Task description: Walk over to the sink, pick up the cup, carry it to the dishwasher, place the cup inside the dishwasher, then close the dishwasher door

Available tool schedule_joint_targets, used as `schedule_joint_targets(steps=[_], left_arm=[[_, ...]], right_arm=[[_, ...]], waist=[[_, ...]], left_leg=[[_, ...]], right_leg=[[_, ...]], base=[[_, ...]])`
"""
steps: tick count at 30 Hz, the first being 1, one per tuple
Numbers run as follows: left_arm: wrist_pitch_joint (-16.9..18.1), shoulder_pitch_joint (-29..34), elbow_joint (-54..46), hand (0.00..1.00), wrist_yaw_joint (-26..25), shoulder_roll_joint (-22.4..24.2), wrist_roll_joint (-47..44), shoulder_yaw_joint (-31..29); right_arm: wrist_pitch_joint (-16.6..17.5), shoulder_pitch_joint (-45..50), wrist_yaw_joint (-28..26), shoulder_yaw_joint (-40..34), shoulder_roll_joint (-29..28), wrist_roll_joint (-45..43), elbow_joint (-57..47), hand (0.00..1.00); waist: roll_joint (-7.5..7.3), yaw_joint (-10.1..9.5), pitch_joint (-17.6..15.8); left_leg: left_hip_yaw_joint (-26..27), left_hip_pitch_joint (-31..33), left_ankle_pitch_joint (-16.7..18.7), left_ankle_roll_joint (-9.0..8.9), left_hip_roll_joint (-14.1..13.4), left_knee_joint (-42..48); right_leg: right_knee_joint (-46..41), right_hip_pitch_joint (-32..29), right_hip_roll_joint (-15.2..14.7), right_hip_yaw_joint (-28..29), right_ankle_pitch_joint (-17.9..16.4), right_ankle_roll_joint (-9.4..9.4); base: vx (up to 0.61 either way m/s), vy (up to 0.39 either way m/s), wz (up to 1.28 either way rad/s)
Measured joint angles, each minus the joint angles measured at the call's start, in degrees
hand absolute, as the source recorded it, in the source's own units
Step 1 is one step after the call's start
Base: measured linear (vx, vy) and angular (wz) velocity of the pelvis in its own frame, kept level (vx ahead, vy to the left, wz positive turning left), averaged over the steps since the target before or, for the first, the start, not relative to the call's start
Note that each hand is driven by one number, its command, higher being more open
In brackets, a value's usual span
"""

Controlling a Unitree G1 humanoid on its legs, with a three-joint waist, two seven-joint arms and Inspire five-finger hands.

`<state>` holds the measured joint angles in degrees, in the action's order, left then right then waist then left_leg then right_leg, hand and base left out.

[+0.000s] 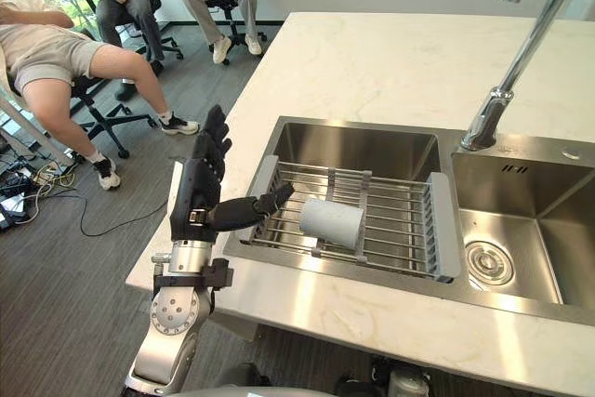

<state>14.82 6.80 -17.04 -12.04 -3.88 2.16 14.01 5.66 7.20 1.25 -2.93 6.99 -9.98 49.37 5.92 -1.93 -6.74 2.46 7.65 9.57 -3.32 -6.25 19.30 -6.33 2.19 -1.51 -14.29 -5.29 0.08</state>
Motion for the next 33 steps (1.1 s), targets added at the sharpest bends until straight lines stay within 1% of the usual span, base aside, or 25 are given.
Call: schedule_joint_targets(steps=[1,3,4,5,7,9,12,15,21,23,25,28,33], left_arm=[[-0.1,-0.4,0.1,1.00,-0.1,-0.7,0.0,0.0],[-0.1,-0.9,0.0,1.00,-0.1,-2.3,0.0,0.4],[-0.3,-0.9,0.0,1.00,-0.1,-2.9,0.1,0.9],[-0.3,-0.9,0.0,1.00,-0.1,-3.0,0.1,1.2],[-0.3,-0.9,0.0,1.00,0.7,-4.4,1.1,3.7],[-0.3,-0.9,0.1,1.00,1.8,-5.6,2.7,5.7],[-0.3,-1.3,2.6,1.00,3.5,-7.3,4.7,6.9],[-1.2,-2.0,6.1,1.00,3.8,-7.6,6.8,6.9],[-2.0,-2.4,6.8,1.00,5.2,-10.6,10.9,7.0],[-2.0,-3.0,6.9,1.00,5.3,-11.3,11.9,7.2],[-2.1,-5.0,8.6,1.00,5.6,-11.9,13.2,7.6],[-2.4,-6.4,9.1,1.00,5.7,-12.9,14.8,7.6],[-2.7,-9.1,10.5,1.00,5.6,-13.1,17.0,7.7]], right_arm=[[0.0,0.1,0.1,0.0,-0.6,0.0,-0.1,1.00],[0.0,0.9,-0.2,0.1,-1.3,0.0,-0.3,1.00],[0.0,1.2,-0.2,0.1,-1.4,0.1,-0.3,1.00],[0.0,1.3,-0.2,0.1,-1.4,0.1,-0.3,1.00],[0.0,1.3,-0.6,0.3,-1.4,0.1,-0.3,1.00],[0.0,1.3,-0.9,1.1,-1.5,0.1,-0.3,1.00],[0.0,1.1,-1.3,1.3,-1.7,0.1,-0.3,1.00],[0.0,1.0,-1.3,1.9,-1.5,0.1,-0.3,1.00],[0.0,1.2,-1.6,3.5,-1.1,0.1,-0.3,1.00],[0.0,1.2,-1.6,3.5,-1.1,0.1,-0.3,1.00],[0.0,1.3,-1.9,3.6,-1.3,0.1,-0.3,1.00],[0.0,1.0,-2.4,4.0,-1.6,0.2,-0.3,1.00],[0.0,1.0,-2.7,4.4,-1.6,0.2,-0.3,1.00]], waist=[[-1.05,0.01,0.0],[-2.40,0.20,0.2],[-2.46,0.18,0.3],[-2.42,0.17,0.3],[-2.34,0.31,0.3],[-2.35,0.56,0.4],[-2.31,1.22,0.7],[-2.32,1.42,0.8],[-2.42,1.83,1.0],[-2.64,1.83,1.2],[-3.06,1.99,1.6],[-3.54,2.77,2.0],[-3.57,3.04,2.0]], left_leg=[[0.1,-0.9,-0.9,0.14,0.7,-1.8],[0.6,-2.6,-2.7,0.97,2.3,-6.1],[1.1,-3.7,-3.7,1.39,3.1,-8.4],[1.3,-4.1,-3.9,1.53,3.3,-9.1],[1.6,-6.0,-5.5,2.07,4.5,-12.8],[1.6,-7.6,-6.7,2.27,5.2,-15.4],[1.5,-9.2,-8.4,2.30,5.4,-18.5],[1.3,-9.7,-9.4,2.29,5.4,-20.0],[1.1,-10.2,-11.5,2.57,5.8,-23.1],[1.0,-10.1,-11.7,2.67,6.0,-23.3],[0.8,-10.1,-11.7,2.73,6.3,-23.3],[0.7,-10.1,-11.8,2.90,6.6,-23.6],[0.7,-10.1,-12.0,3.24,6.9,-23.9]], right_leg=[[0.6,0.1,-0.5,0.4,0.4,0.51],[1.7,0.1,-1.9,1.0,0.6,0.94],[2.2,0.2,-2.6,1.5,0.8,1.24],[2.3,0.3,-2.8,1.6,0.8,1.31],[3.5,0.9,-3.5,1.8,1.3,1.98],[3.7,1.3,-3.8,1.8,1.4,2.08],[4.4,1.9,-3.8,1.6,1.7,2.36],[4.9,1.9,-3.6,1.4,2.2,2.37],[6.9,1.7,-3.6,1.3,3.7,2.76],[7.6,1.9,-3.7,1.2,4.1,2.92],[8.0,2.1,-3.9,1.1,4.3,3.11],[9.0,2.4,-4.1,0.9,4.9,3.30],[9.6,2.6,-4.3,1.0,5.3,3.40]], base=[[0.16,0.092,-0.13],[0.10,0.066,-0.01],[0.08,0.086,-0.03],[0.07,0.074,-0.06],[0.04,0.063,-0.02],[0.01,0.020,0.00],[-0.01,-0.004,0.01],[-0.05,-0.009,0.02],[-0.05,0.004,0.01],[0.00,0.000,0.00],[0.00,0.007,0.02],[0.00,0.004,0.01],[0.00,0.000,0.00]])
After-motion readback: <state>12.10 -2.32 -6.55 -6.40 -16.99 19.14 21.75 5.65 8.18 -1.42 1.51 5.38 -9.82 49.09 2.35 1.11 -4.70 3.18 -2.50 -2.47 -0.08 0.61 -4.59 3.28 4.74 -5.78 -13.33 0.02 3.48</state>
